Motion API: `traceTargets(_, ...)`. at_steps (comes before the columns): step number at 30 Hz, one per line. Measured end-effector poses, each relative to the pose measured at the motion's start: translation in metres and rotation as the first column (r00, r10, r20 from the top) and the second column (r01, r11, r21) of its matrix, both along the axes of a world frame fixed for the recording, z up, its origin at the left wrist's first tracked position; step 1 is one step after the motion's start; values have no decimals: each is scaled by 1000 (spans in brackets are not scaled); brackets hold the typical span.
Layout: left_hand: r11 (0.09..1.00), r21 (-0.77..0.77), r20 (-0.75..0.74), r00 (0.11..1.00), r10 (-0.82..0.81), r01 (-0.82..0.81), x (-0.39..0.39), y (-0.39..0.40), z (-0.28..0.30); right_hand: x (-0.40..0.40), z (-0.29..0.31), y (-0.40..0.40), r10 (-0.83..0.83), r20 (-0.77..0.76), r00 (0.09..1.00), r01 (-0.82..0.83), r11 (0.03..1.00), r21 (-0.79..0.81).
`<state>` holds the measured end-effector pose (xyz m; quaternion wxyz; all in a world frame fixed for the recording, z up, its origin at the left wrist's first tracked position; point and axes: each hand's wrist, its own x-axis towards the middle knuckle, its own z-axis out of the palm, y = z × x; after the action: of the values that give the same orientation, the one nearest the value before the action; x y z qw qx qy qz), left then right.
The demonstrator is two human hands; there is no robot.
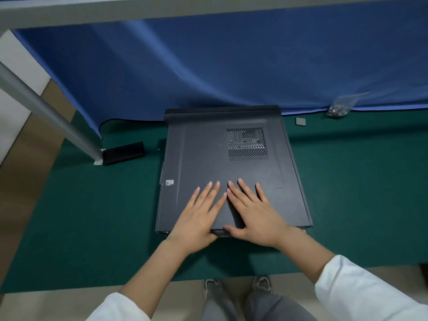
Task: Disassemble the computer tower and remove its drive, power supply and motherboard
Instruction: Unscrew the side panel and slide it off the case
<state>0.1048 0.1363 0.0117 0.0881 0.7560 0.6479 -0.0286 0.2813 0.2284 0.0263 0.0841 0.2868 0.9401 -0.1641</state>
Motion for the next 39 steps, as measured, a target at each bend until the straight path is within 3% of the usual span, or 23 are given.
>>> traceTargets(4,999,-36,1,999,38,-37,6,2,7,-9,13,-8,31,188,982,-31,1000,0)
traceTargets(10,979,-119,-16,987,163,-164,31,4,14,-39,22,-31,-55,450,891,-16,988,152)
traceTargets(27,974,-150,-45,985,165,-170,34,6,18,-39,14,-38,-120,433,893,35,980,198)
traceTargets(39,983,-117,-45,990,136,-141,27,4,17,-36,18,-30,-75,431,899,20,991,132)
